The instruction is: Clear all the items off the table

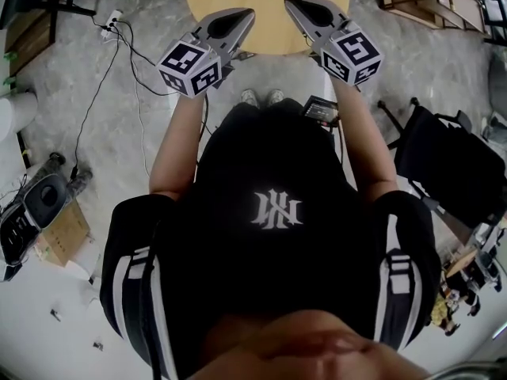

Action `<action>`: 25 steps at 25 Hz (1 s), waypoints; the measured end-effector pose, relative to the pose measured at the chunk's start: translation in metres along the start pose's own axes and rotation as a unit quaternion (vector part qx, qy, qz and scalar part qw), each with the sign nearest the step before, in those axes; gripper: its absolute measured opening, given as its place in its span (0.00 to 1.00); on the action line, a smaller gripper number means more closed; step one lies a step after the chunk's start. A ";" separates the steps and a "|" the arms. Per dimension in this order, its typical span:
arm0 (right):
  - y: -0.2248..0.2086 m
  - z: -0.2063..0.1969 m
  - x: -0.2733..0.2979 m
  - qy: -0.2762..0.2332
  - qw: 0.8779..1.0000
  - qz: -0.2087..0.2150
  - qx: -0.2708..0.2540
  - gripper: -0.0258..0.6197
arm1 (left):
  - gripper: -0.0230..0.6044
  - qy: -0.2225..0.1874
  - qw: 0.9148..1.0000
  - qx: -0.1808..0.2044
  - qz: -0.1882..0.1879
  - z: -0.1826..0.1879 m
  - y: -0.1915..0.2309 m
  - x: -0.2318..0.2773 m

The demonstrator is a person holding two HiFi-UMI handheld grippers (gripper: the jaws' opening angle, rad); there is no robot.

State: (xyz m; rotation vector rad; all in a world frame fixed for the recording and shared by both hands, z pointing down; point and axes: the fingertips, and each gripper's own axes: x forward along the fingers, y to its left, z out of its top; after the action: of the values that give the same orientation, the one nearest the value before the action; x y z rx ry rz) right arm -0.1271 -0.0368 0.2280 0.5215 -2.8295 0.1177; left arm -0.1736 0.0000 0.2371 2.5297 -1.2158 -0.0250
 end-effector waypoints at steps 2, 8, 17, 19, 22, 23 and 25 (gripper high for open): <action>-0.006 -0.002 0.000 0.000 1.000 -0.012 -0.002 0.05 | 0.06 0.008 1.000 0.013 -0.004 -0.002 -0.001 0.000; -0.037 -0.006 0.007 0.000 0.999 -0.043 -0.012 0.17 | 0.06 0.017 0.999 0.027 -0.003 -0.002 0.013 0.008; -0.148 -0.047 0.050 0.034 0.999 -0.040 0.013 0.37 | 0.06 0.025 0.999 0.012 0.039 -0.001 0.081 0.063; -0.175 -0.065 0.075 0.055 0.998 -0.020 0.029 0.53 | 0.06 0.037 0.998 0.012 0.055 -0.007 0.106 0.077; -0.210 -0.095 0.113 0.087 0.995 0.009 0.039 0.53 | 0.06 0.062 0.995 -0.004 0.081 -0.021 0.141 0.095; -0.222 -0.103 0.126 0.094 0.995 0.015 0.040 0.53 | 0.06 0.070 0.994 -0.007 0.087 -0.025 0.153 0.101; -0.244 -0.119 0.153 0.107 0.993 0.026 0.034 0.53 | 0.06 0.090 0.991 -0.004 0.095 -0.037 0.173 0.117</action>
State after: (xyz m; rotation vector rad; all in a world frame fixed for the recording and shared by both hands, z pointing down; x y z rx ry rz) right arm -0.1485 -0.3007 0.3914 0.4231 -2.6363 0.2651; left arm -0.2248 -0.1785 0.3393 2.3405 -1.3709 0.2362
